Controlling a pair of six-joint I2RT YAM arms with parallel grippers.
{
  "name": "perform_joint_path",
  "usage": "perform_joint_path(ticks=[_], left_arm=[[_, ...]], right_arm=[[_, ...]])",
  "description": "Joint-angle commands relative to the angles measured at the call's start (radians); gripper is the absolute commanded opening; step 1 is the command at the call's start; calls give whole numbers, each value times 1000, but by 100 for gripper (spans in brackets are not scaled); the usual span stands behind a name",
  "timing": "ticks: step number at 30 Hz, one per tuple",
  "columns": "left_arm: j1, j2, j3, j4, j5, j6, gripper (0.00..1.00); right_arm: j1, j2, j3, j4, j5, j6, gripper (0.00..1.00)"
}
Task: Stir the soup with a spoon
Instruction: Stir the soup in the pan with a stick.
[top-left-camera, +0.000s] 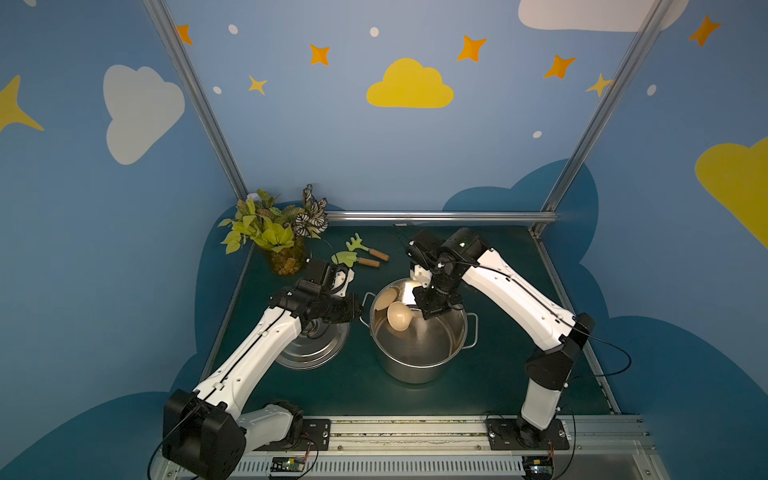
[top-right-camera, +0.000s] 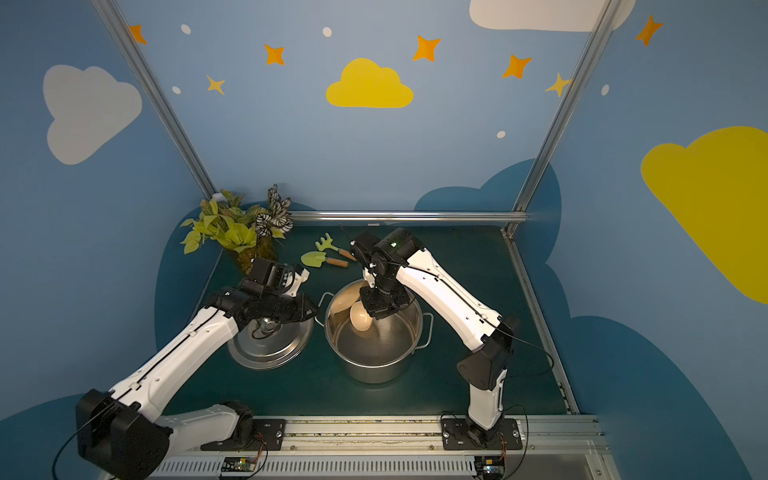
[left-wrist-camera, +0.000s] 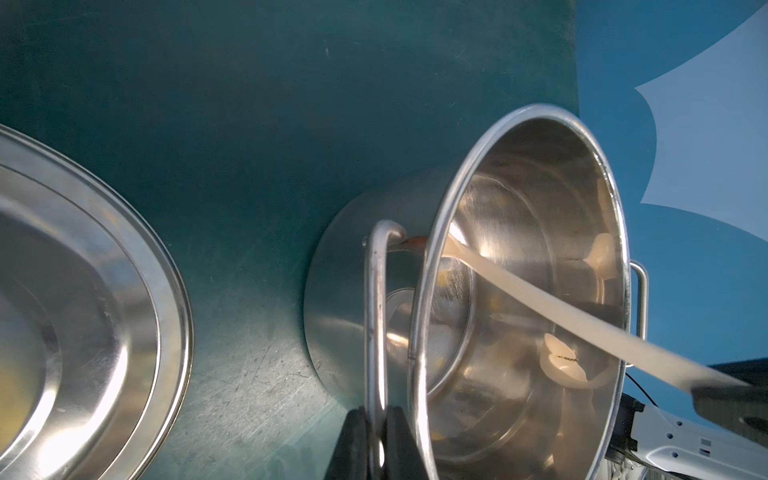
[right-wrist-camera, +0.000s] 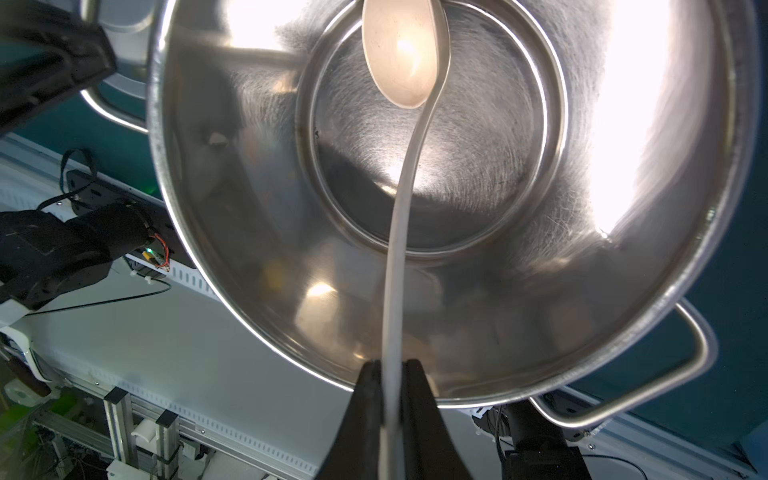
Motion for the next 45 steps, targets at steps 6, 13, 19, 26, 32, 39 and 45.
perform_joint_path(ticks=[6,13,19,26,32,39,45], left_arm=[[-1,12,-7,13,0,14,2],[-2,12,-18,22,-1,11,2],[-2,8,-26,26,-1,10,2],[-2,7,-23,24,-2,9,2],[-2,5,-19,18,-3,11,2],[-2,3,-24,22,3,6,2],[-2,1,-23,26,4,3,2]], right_arm=[[119,-40,-42,-200,-9,23,0],[147,-181,-218,-198,37,89,0],[95,-317,-377,-199,67,124,0],[-51,-370,-434,-200,85,76,0],[-115,-299,-363,-198,95,29,0],[-123,-156,-190,-199,77,-7,0],[-86,-39,-36,-201,37,-22,0]])
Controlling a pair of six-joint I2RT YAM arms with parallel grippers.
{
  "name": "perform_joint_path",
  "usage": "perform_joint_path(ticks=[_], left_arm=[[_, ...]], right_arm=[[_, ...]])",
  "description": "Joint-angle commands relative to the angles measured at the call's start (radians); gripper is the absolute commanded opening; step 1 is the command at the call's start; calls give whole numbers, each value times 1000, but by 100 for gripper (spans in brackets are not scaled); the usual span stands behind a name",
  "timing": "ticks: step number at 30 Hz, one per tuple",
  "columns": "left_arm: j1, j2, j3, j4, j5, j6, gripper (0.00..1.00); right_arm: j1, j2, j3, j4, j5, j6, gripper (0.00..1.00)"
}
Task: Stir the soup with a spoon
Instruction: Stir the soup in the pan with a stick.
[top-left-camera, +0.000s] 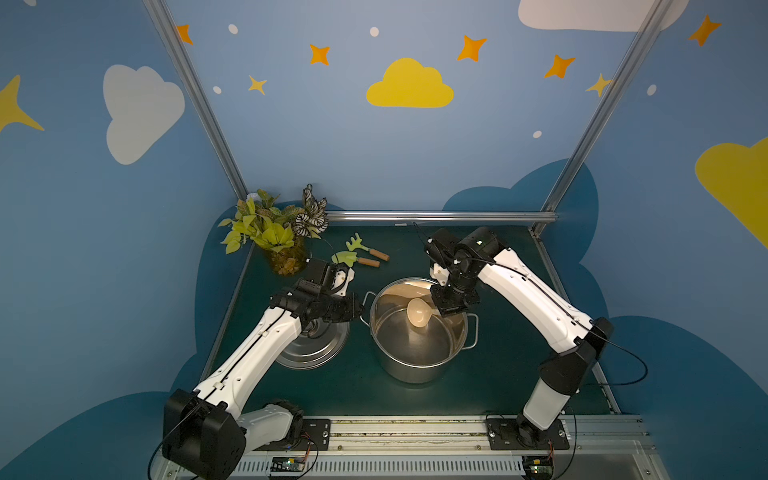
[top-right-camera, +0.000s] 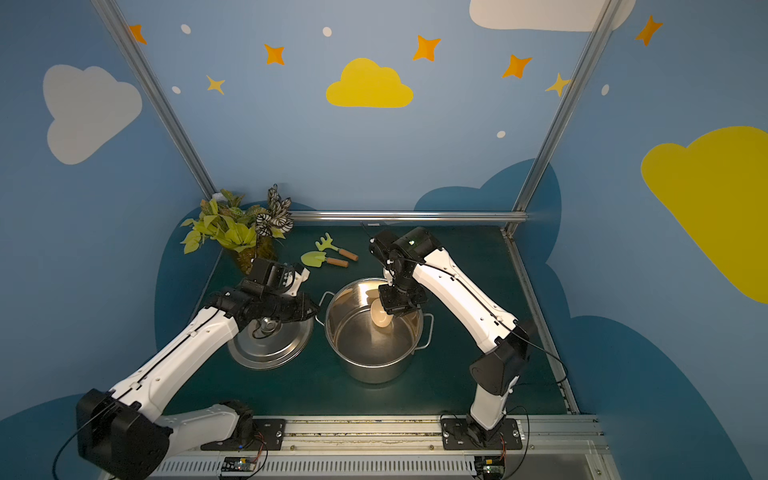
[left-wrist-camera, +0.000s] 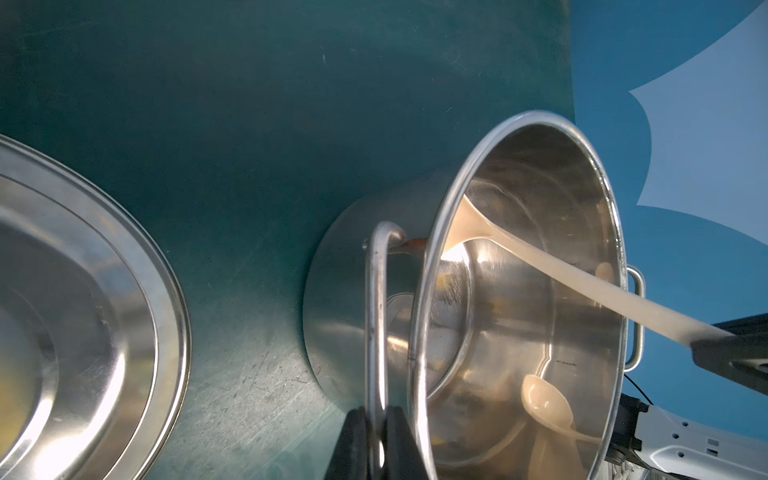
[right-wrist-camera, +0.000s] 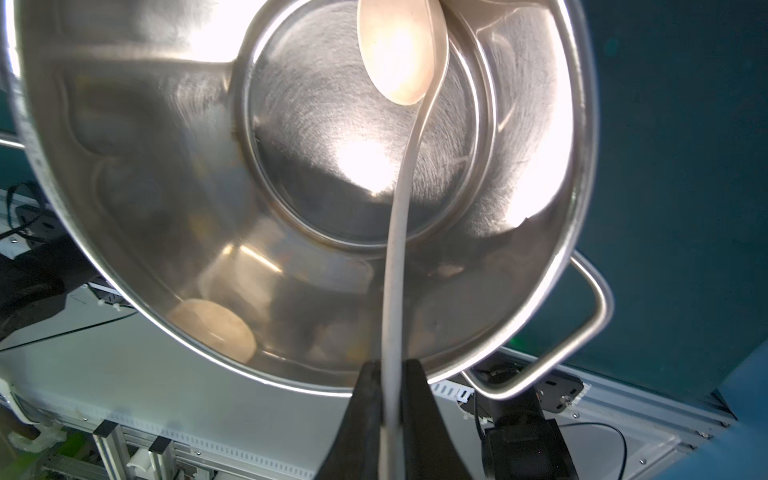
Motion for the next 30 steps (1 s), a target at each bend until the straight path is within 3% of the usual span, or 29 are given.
perform_joint_path(ticks=[1,9,19,25,30], left_arm=[[-2,5,-14,7,2,3,2],[-2,7,-12,8,3,2,2],[-2,12,-15,20,9,-2,2],[-2,13,-17,22,10,-1,2],[-1,13,-15,22,7,-1,2]], right_arm=[[32,40,83,-202,-31,-22,0],[126,83,148,-201,-68,-23,0],[237,-49,-13,-201,-53,47,0],[239,-179,-163,-202,-19,96,0],[181,-266,-262,-201,7,112,0]])
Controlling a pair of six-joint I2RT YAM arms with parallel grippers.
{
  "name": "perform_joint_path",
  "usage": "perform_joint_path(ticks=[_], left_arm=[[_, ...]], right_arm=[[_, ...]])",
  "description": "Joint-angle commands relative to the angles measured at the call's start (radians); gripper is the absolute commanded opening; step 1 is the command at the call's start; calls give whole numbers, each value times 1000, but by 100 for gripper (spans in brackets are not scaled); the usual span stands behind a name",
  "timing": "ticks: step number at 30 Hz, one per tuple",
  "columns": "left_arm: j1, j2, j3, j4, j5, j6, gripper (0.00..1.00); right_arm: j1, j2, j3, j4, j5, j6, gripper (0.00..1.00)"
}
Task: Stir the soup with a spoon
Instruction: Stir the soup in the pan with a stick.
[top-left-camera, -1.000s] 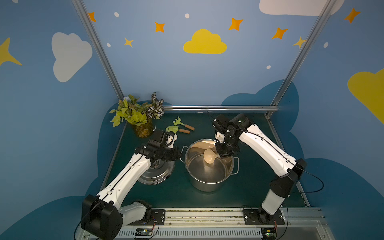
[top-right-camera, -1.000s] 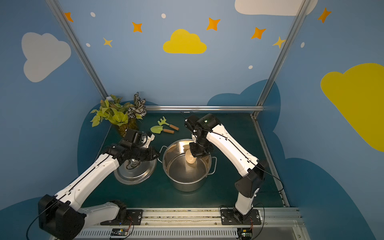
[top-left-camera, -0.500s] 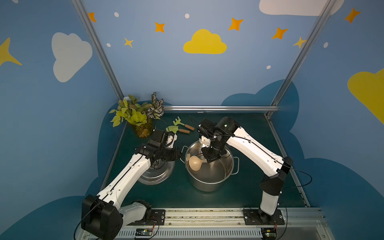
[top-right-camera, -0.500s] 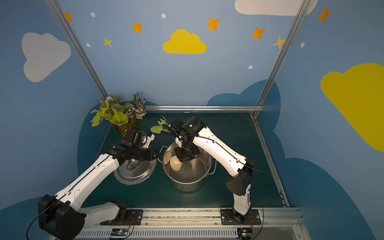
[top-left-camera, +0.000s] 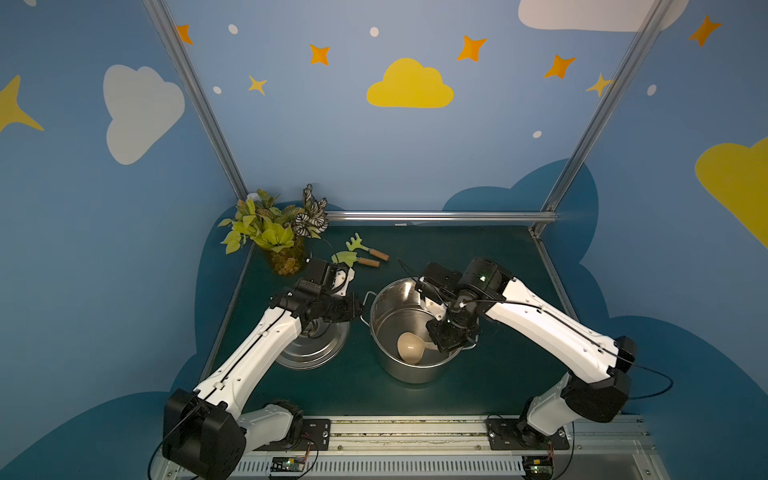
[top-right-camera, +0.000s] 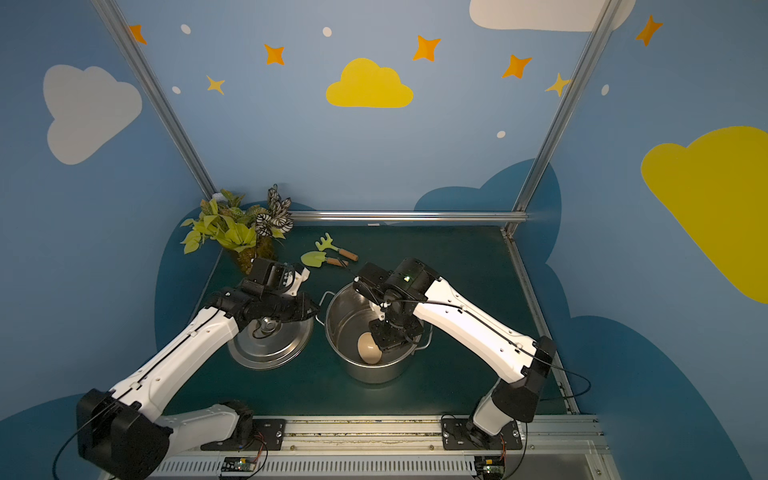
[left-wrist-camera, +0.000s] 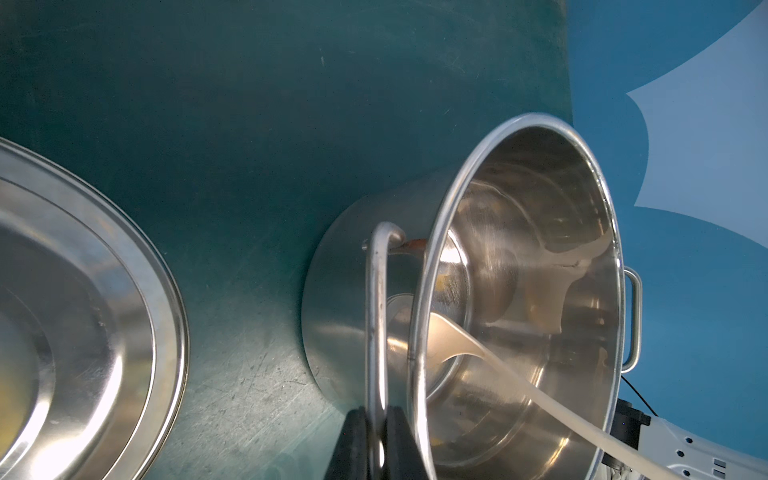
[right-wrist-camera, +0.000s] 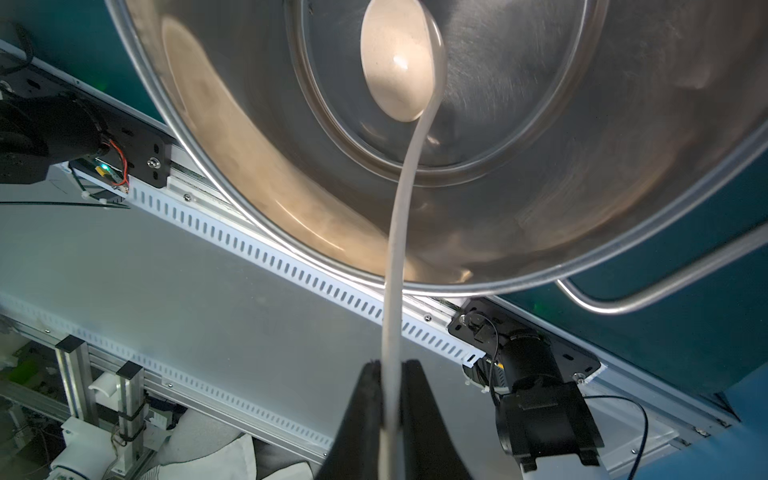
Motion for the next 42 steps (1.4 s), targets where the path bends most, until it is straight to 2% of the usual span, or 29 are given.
perform_joint_path(ticks=[1,5,9,19,26,32,37,42], left_arm=[[-1,13,-15,16,5,2,2],[-2,15,-12,16,7,2,2],[-1,11,-12,11,7,3,2],[-3,2,-25,17,12,0,2],[-2,2,-31,17,14,5,2],[-2,4,-36,23,16,6,2],[-2,10,-33,26,15,6,2],[-2,8,-31,27,13,5,2]], right_arm=[[-49,-56,-44,-200,39,22,0],[-133,-72,-73,-202,60,-4,0],[-210,-42,-34,-201,69,-47,0],[-245,168,247,-200,32,-112,0],[-188,301,415,-202,-24,-124,0],[-99,344,485,-201,-77,-114,0],[-28,313,453,-202,-71,-85,0],[28,229,338,-201,-39,-45,0]])
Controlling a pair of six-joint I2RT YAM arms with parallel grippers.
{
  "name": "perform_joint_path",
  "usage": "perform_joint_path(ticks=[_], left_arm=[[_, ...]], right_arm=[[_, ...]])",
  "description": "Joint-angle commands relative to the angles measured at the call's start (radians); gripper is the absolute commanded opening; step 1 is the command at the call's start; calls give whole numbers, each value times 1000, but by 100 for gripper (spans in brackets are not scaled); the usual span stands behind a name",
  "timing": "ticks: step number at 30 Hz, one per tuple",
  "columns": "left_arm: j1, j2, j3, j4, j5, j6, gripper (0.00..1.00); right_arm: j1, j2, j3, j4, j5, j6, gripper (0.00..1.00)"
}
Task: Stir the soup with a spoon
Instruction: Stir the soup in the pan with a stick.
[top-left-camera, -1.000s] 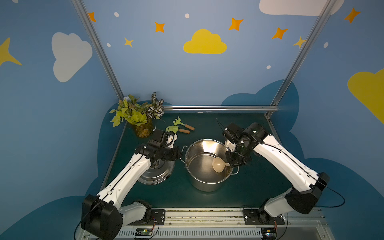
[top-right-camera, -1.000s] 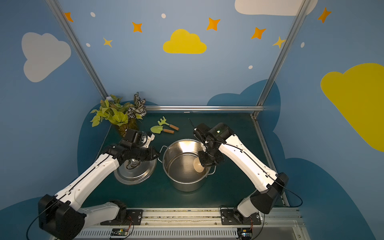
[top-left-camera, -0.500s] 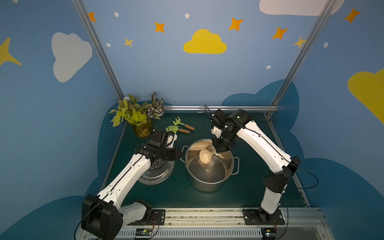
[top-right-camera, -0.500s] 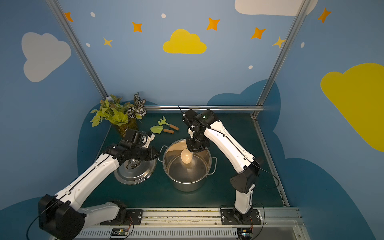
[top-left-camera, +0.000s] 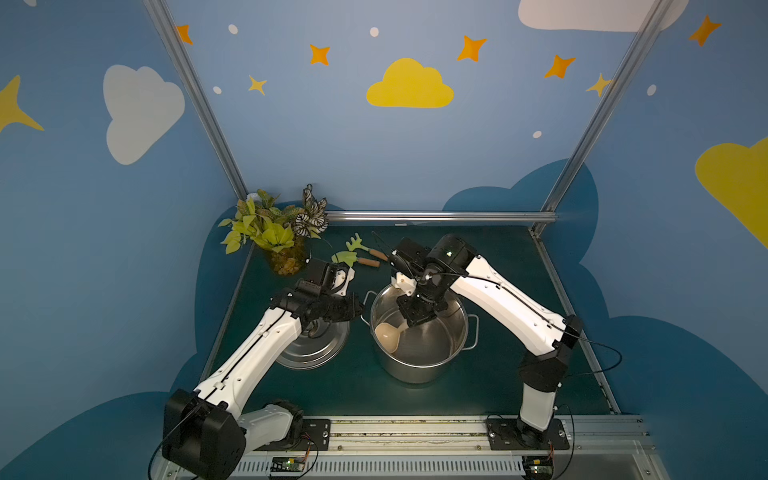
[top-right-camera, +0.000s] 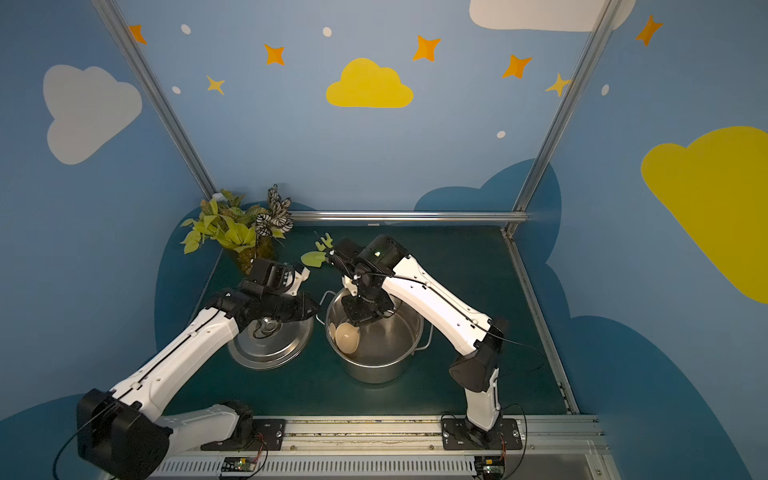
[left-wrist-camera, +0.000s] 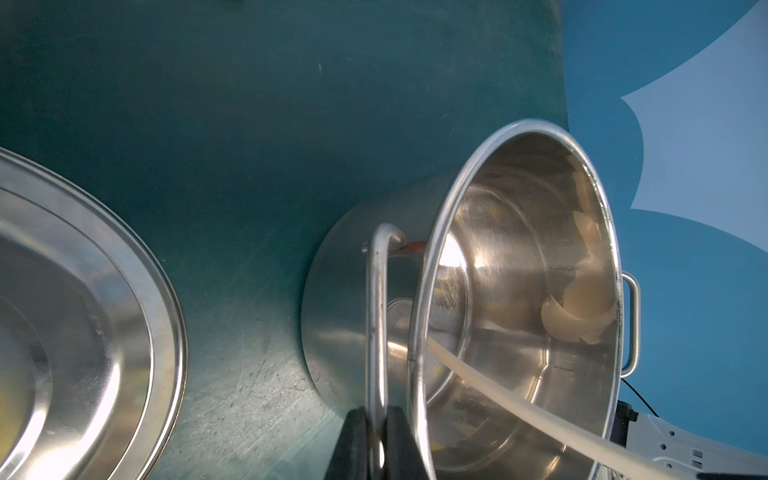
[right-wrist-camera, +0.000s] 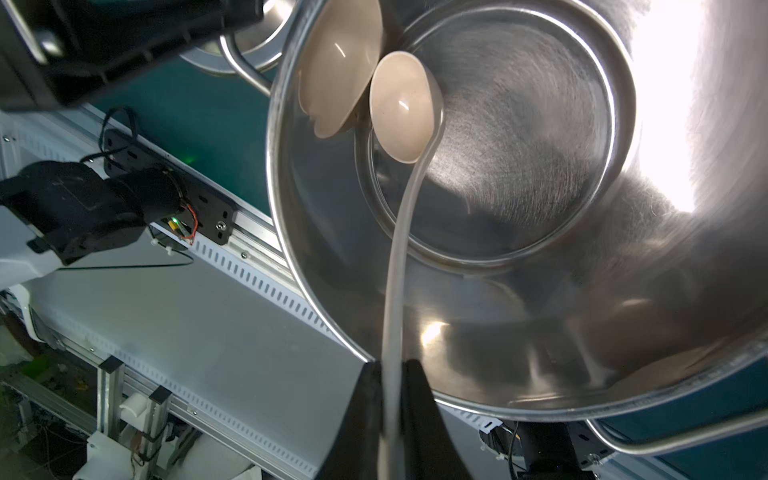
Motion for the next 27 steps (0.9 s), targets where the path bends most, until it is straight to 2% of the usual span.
perform_joint_path(ticks=[1,9,15,20,27], left_arm=[[-3,8,-19,1,9,4,2],[-3,-8,-22,-19,-6,11,2],[-2,-12,-23,-19,-6,8,2],[-2,-10,-17,-24,-6,12,2],[-2,-7,-17,-24,-2,13,2]], right_arm=[[29,-96,-65,-201,8,37,0],[6,-305,-300,-202,50,103,0],[-125,-409,-413,-201,52,70,0],[-240,-378,-397,-200,50,-6,0],[-275,-229,-236,-201,39,-55,0]])
